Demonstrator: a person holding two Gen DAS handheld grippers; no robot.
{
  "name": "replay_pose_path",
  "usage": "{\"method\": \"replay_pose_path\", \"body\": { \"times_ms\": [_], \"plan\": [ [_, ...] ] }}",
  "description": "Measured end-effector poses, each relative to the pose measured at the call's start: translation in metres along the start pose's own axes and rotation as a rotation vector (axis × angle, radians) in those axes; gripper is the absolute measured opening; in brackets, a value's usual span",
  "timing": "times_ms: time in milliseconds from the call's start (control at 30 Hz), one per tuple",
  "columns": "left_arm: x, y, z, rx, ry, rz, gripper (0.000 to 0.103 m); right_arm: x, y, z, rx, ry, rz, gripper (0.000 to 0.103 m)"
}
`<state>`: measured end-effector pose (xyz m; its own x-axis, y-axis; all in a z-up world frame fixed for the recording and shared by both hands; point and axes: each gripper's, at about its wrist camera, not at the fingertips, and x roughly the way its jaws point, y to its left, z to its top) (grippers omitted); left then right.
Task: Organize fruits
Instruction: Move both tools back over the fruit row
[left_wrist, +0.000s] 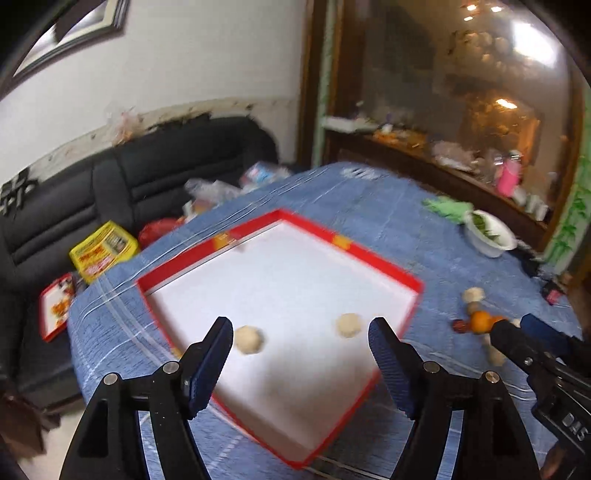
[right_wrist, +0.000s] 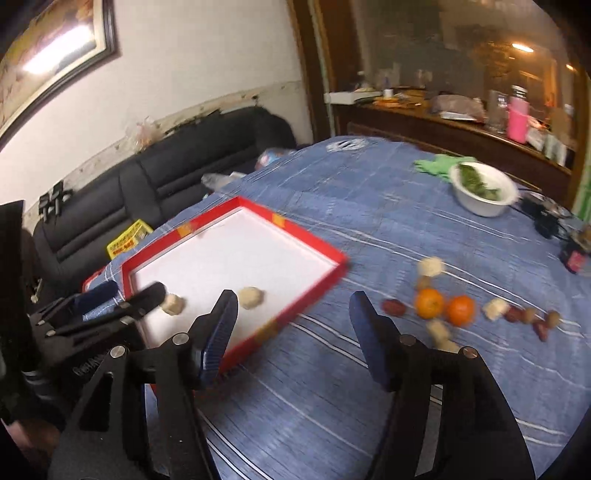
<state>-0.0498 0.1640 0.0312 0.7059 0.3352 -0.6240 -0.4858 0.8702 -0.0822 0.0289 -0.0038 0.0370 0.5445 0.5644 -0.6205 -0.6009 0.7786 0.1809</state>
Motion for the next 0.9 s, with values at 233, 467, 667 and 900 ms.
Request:
{"method": "replay_pose_path", "body": {
  "times_ms": [233,467,667,900],
  "plan": [
    [-0.005,-0.056,-0.028,0.156,-0.021,-0.181,0.076,-0.042,-0.068,-0.026,0.124,-0.050,-0.118,0.063],
    [0.012,-0.098,-0.052,0.252,0.052,-0.308,0.076,-0.047,-0.134,-0.061,0.256,0.015,-0.231,0.063],
    [0.021,-0.126,-0.062,0.315,0.081,-0.322,0.076,-0.046,-0.150,-0.074,0.251,0.055,-0.248,0.063],
    [0.028,-0.161,-0.068,0.393,0.114,-0.386,0.076,-0.052,-0.179,-0.074,0.273,0.048,-0.307,0.063]
  ]
}}
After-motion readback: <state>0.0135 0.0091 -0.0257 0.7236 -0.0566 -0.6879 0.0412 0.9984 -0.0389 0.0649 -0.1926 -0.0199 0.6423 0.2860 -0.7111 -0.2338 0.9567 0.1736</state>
